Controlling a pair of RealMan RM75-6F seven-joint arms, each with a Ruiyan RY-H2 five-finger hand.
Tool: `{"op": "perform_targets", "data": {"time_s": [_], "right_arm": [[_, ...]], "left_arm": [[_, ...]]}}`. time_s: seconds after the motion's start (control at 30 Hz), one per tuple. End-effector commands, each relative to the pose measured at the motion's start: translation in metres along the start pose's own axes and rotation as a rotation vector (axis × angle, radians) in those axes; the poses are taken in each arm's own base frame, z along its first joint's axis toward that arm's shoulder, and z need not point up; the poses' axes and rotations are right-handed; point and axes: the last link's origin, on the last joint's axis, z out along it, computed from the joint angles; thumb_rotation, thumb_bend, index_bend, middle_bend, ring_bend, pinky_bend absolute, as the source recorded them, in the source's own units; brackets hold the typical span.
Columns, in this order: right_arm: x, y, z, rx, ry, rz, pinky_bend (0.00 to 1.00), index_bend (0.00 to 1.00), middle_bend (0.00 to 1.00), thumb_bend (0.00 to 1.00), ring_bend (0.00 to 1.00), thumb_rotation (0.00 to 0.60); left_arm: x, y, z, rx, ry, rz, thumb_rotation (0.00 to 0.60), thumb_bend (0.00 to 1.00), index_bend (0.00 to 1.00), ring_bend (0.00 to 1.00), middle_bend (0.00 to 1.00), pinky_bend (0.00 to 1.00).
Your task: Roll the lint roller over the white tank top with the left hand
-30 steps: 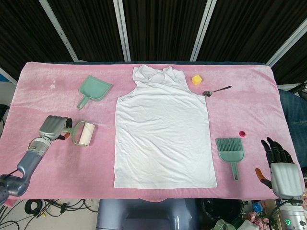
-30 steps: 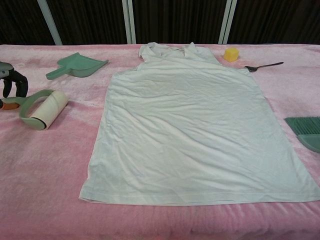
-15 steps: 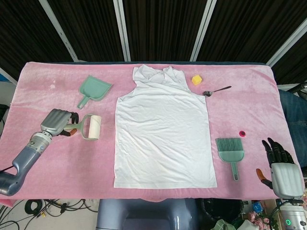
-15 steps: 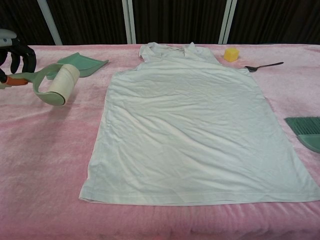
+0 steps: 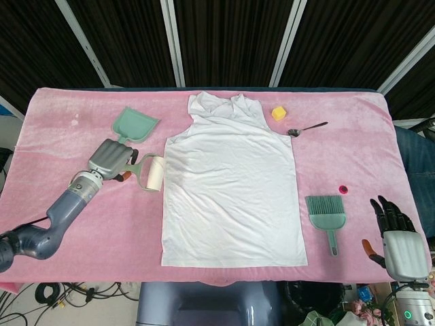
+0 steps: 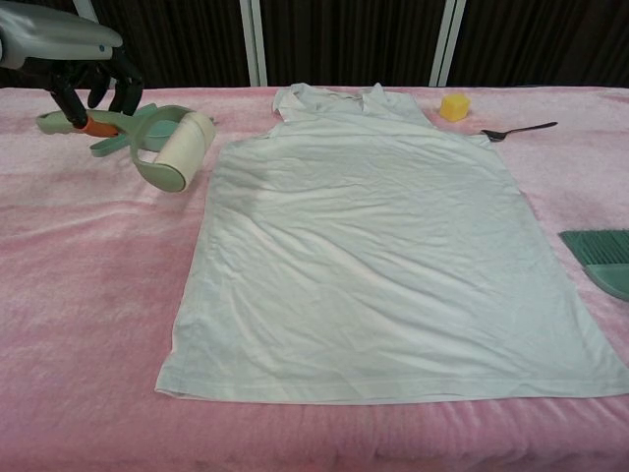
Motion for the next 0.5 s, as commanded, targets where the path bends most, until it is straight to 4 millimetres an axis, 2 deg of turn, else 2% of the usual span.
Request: {"op": "perform_targets", "data": {"time_s": [0.03, 0.23, 0.5], "right_arm": [[0.000, 0.000, 0.000, -0.002, 0.001, 0.000, 0.21, 0.00, 0.04, 0.20, 0.09, 0.600], [0.000, 0.001, 0.000, -0.003, -0.001, -0.001, 0.21, 0.00, 0.04, 0.20, 0.10, 0.600], [0.000, 0.001, 0.000, -0.003, -0.005, -0.005, 0.21, 0.00, 0.04, 0.20, 0.10, 0.600]], "left_arm": [[0.006, 0.030, 0.017, -0.030, -0.033, 0.009, 0.600, 0.55, 0.69, 0.50, 0.62, 0.68], [0.009, 0.051, 0.029, -0.025, -0.057, -0.012, 0.600, 0.55, 0.70, 0.51, 0.63, 0.68], [0.002, 0.060, 0.037, -0.014, -0.098, 0.020, 0.600, 0.55, 0.70, 0.51, 0.63, 0.68]]}}
